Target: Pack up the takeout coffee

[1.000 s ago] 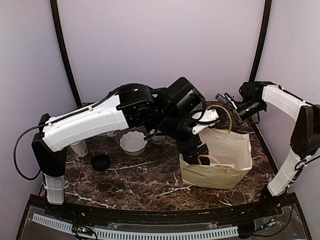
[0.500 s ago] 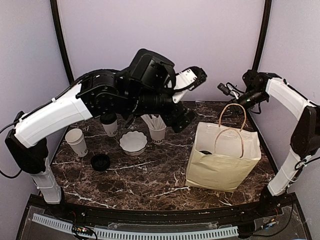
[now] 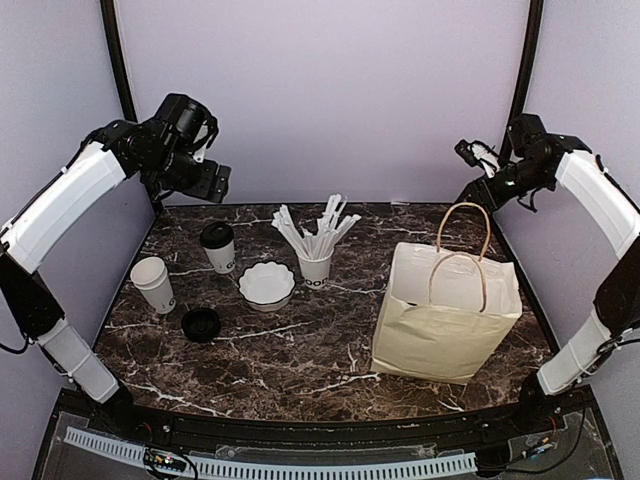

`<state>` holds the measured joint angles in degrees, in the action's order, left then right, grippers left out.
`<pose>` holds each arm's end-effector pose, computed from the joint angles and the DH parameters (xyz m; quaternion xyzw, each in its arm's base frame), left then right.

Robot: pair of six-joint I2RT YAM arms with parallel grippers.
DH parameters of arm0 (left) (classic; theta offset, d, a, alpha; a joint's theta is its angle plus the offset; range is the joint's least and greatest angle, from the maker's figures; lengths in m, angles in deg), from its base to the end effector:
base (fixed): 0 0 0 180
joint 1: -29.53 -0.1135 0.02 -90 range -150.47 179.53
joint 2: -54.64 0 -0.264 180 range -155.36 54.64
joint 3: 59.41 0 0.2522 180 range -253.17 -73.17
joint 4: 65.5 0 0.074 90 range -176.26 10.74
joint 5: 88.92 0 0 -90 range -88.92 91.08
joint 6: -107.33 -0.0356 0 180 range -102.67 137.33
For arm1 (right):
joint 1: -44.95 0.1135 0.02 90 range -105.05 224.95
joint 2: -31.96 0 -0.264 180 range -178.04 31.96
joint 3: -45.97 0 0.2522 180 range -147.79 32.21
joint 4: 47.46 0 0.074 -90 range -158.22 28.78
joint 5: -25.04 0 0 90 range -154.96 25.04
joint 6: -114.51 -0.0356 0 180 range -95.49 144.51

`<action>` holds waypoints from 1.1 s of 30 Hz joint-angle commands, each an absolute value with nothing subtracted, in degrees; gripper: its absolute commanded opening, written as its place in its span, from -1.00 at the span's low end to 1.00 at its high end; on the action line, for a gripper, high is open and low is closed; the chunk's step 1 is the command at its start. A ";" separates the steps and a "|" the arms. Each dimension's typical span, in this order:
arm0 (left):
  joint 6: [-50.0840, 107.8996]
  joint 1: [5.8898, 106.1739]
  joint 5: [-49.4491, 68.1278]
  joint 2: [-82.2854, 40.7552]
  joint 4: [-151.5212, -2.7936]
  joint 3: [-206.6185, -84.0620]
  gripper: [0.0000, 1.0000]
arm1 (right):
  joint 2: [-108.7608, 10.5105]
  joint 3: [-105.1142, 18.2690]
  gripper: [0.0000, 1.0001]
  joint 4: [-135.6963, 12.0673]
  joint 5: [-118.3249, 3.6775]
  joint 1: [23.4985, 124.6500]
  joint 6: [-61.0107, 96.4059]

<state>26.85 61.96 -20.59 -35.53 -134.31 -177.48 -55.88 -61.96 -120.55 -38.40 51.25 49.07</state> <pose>0.2810 -0.1630 0.4254 0.1009 0.8911 0.0136 0.4422 0.3070 0.0499 0.3794 -0.3158 0.8703 0.1661 0.3395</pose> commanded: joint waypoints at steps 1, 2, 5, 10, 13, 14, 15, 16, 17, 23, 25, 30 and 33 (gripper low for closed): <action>27.71 55.86 -15.01 -39.18 -139.19 -175.12 0.91 | -54.50 -59.32 0.30 -117.86 -40.87 51.02 48.53; 27.11 55.04 -14.66 -41.19 -139.24 -175.28 0.91 | -54.38 -58.88 0.30 -117.87 -40.69 51.03 48.77; 26.22 51.46 -11.77 -46.88 -139.39 -176.66 0.91 | -54.19 -57.88 0.30 -117.86 -40.53 51.03 49.10; 24.27 48.79 -7.82 -53.68 -139.61 -182.25 0.91 | -53.20 -56.35 0.31 -117.82 -40.66 51.06 49.68; 23.74 47.87 -7.84 -57.91 -140.65 -185.50 0.91 | -52.78 -55.50 0.31 -117.64 -40.79 51.03 49.74; 23.54 47.66 -7.41 -58.59 -140.66 -186.55 0.90 | -52.70 -55.24 0.31 -117.58 -40.79 51.01 49.78; 23.42 47.25 -7.17 -59.73 -140.68 -187.03 0.90 | -52.64 -54.98 0.31 -117.54 -40.74 51.01 49.78; 23.31 47.05 -6.45 -60.25 -140.74 -188.06 0.88 | -52.53 -54.79 0.31 -117.48 -40.70 51.01 49.74; 23.26 46.61 -6.20 -61.29 -140.80 -189.06 0.87 | -52.47 -54.54 0.31 -117.38 -40.71 51.01 49.74; 22.82 45.53 -5.83 -63.92 -141.05 -190.74 0.76 | -52.16 -53.75 0.31 -117.29 -40.95 51.01 49.74; 22.63 45.45 -5.86 -64.46 -141.00 -190.85 0.74 | -52.15 -53.66 0.31 -117.15 -41.10 51.01 49.76; 22.26 45.37 -5.69 -65.38 -141.89 -190.71 0.75 | -52.34 -53.83 0.31 -117.30 -41.25 51.07 49.74; 22.04 45.43 -5.30 -65.70 -141.72 -190.15 0.75 | -52.46 -53.75 0.30 -117.27 -41.14 51.02 49.74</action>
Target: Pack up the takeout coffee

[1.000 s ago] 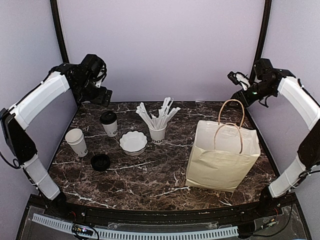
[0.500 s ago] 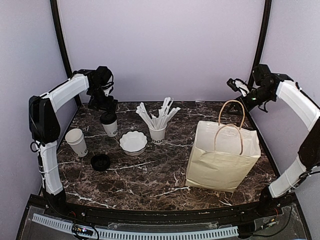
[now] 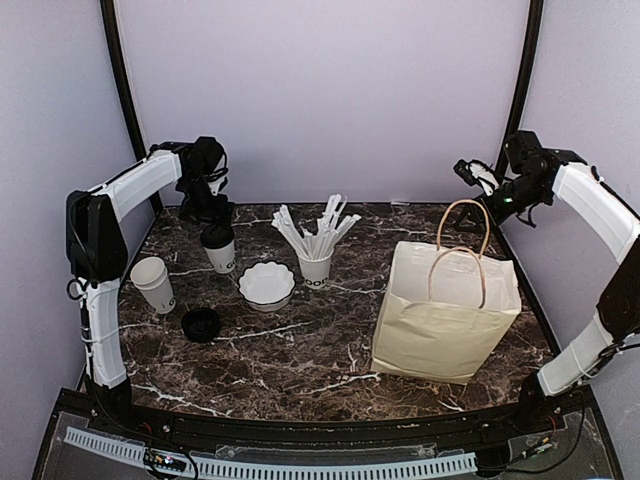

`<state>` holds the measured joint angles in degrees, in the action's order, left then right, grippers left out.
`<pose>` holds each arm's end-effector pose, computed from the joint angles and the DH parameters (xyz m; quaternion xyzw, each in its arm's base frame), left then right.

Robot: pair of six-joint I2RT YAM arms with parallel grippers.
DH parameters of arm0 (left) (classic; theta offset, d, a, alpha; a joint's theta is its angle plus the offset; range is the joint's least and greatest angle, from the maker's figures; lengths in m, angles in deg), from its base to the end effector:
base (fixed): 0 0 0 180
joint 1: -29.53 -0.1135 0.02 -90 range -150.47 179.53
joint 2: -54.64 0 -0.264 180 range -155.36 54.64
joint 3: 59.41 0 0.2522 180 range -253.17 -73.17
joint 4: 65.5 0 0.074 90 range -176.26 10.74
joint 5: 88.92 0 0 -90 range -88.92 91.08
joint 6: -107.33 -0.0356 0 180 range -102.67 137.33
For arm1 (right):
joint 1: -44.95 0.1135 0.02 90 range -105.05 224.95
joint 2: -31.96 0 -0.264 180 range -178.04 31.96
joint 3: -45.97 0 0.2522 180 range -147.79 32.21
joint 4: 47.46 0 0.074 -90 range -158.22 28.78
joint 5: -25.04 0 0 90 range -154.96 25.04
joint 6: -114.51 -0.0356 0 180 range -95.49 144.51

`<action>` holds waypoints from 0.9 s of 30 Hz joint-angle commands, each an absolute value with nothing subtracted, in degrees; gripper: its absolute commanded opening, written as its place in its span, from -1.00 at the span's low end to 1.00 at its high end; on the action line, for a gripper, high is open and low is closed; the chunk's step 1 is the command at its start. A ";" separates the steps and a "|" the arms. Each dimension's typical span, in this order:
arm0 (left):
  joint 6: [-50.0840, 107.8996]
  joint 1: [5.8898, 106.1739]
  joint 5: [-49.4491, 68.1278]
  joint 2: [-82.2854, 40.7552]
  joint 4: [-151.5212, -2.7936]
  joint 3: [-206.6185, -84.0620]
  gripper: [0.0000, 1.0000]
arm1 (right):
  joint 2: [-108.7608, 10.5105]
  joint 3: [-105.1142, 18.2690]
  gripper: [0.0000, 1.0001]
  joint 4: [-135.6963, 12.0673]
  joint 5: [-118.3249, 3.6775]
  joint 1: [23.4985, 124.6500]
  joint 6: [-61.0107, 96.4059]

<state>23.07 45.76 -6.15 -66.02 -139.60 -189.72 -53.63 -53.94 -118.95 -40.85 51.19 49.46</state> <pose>0.4337 -0.1216 0.2842 0.0751 0.9705 0.0183 0.2284 0.2984 0.0473 0.3496 -0.3090 0.8877 0.1528 0.3053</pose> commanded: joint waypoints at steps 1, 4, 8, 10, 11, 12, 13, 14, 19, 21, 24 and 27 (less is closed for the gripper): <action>22.02 45.42 -5.19 -65.86 -141.65 -190.06 0.74 | -52.55 -53.67 0.30 -117.29 -41.10 51.01 49.74; 21.78 45.42 -4.69 -66.21 -141.53 -190.06 0.66 | -52.76 -53.66 0.30 -117.29 -41.12 51.01 49.65; 21.82 45.41 -4.50 -66.55 -142.03 -190.31 0.67 | -52.80 -53.66 0.30 -117.24 -41.23 51.04 49.61; 21.83 45.44 -4.46 -66.50 -142.21 -190.33 0.70 | -52.82 -53.66 0.30 -117.16 -41.13 51.02 49.56; 21.73 45.44 -4.37 -66.44 -142.29 -190.33 0.71 | -52.90 -53.61 0.30 -117.19 -41.11 51.01 49.56; 21.66 45.44 -4.20 -66.35 -142.35 -190.33 0.72 | -52.98 -53.60 0.30 -117.26 -41.04 51.01 49.56; 21.65 45.44 -4.11 -66.33 -142.40 -190.26 0.73 | -53.09 -53.57 0.30 -117.25 -41.01 51.01 49.57; 21.66 45.44 -4.00 -66.28 -142.49 -190.21 0.73 | -53.17 -53.57 0.30 -117.24 -41.01 51.08 49.58; 21.78 45.44 -4.03 -66.33 -143.27 -189.14 0.73 | -53.54 -54.03 0.30 -117.29 -41.38 51.06 49.60; 21.74 45.51 -3.69 -66.30 -143.10 -188.61 0.70 | -53.64 -54.41 0.30 -117.46 -41.39 51.01 49.69; 21.72 45.48 -3.14 -66.35 -142.63 -188.12 0.63 | -53.73 -55.03 0.29 -117.79 -41.56 51.01 49.65; 21.73 45.49 -2.32 -66.38 -142.46 -188.05 0.59 | -53.69 -56.11 0.29 -118.43 -41.67 51.01 49.63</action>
